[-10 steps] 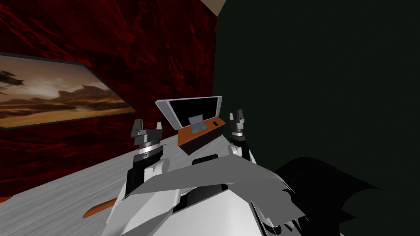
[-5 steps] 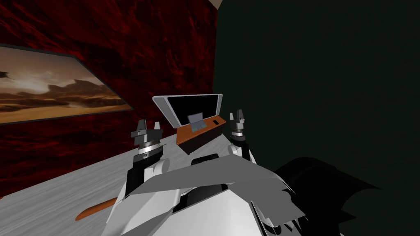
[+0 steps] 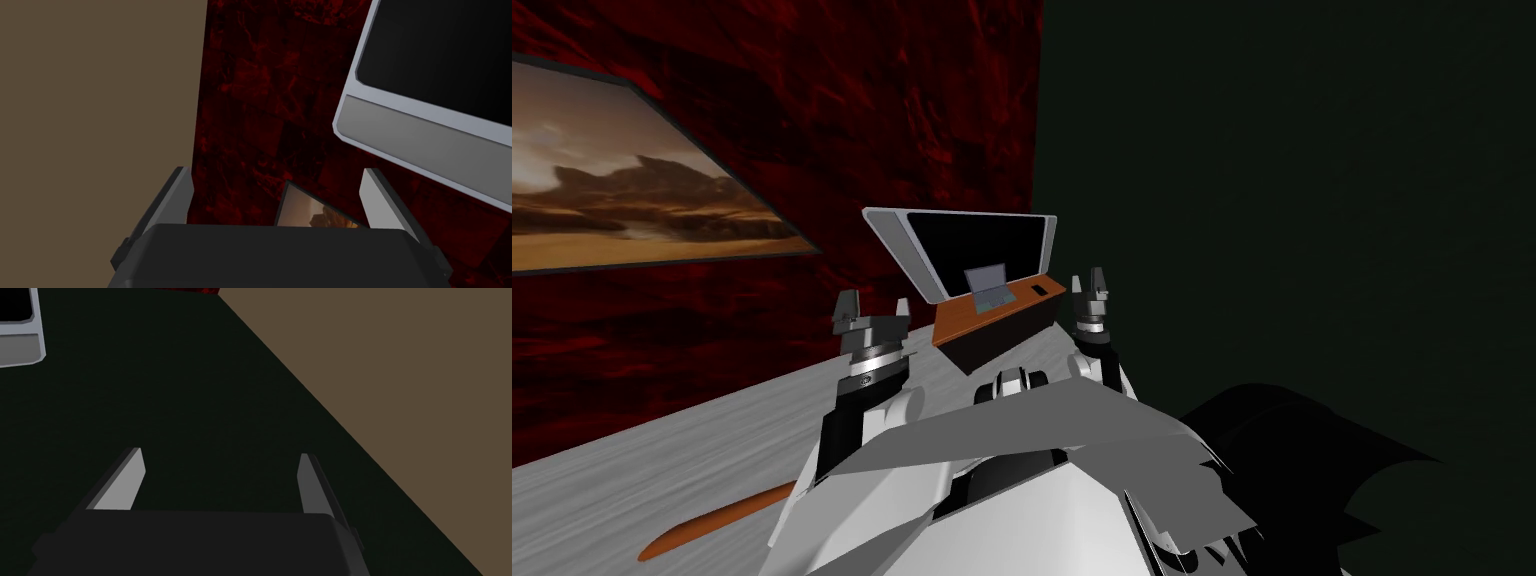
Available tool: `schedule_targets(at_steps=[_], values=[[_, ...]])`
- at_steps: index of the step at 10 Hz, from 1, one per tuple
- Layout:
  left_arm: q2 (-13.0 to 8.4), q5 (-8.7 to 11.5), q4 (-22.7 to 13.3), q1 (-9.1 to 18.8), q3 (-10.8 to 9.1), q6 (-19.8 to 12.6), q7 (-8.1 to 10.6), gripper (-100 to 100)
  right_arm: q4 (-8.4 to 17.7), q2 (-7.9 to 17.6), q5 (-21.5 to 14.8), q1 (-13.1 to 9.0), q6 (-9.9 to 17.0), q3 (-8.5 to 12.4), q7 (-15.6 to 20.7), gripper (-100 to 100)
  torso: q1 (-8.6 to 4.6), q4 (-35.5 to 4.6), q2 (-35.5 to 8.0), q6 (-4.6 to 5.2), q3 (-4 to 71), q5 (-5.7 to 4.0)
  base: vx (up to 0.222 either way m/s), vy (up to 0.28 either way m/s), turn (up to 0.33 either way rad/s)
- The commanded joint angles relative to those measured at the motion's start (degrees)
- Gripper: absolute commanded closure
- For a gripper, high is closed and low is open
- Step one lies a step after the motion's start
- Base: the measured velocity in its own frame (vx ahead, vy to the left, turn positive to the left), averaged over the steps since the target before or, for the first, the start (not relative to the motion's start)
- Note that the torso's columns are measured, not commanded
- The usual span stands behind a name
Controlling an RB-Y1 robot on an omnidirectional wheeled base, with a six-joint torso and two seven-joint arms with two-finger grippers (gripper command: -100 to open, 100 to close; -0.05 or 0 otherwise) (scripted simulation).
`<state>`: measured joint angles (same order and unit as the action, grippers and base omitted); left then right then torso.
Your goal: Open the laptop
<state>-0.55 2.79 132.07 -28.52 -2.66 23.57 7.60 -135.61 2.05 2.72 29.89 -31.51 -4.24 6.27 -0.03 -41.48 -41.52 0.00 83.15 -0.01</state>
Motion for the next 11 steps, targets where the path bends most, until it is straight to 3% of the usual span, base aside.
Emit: schedule_targets(at_steps=[1,3,4,11], values=[[-3.8,0.5,-1.2,0.9,-1.05,-0.8,0.31,-100,0.0,0.0,0.0,0.0,0.0,0.0,0.0,0,-0.06,-0.6,-0.5,0.0,1.1,-0.02,0.029,-0.051,-0.039],[-6.0,1.1,-2.9,2.0,-2.27,-1.7,0.67,-100,0.0,0.0,0.0,0.0,0.0,0.0,0.0,0,-0.06,-0.8,-0.7,0.0,1.5,-0.02,0.053,-0.066,-0.058],[-7.4,1.8,-4.9,3.3,-3.81,-2.7,1.12,-100,0.0,0.0,0.0,0.0,0.0,0.0,0.0,0,0.0,-0.8,-0.7,0.0,1.5,-0.01,0.086,-0.124,-0.115],[-9.0,5.1,-13.7,9.5,-10.96,-7.5,3.26,-100,0.0,0.0,0.0,0.0,0.0,0.0,0.0,0,0.04,-0.8,-0.8,0.0,1.4,0.01,0.099,-0.118,-0.097]])
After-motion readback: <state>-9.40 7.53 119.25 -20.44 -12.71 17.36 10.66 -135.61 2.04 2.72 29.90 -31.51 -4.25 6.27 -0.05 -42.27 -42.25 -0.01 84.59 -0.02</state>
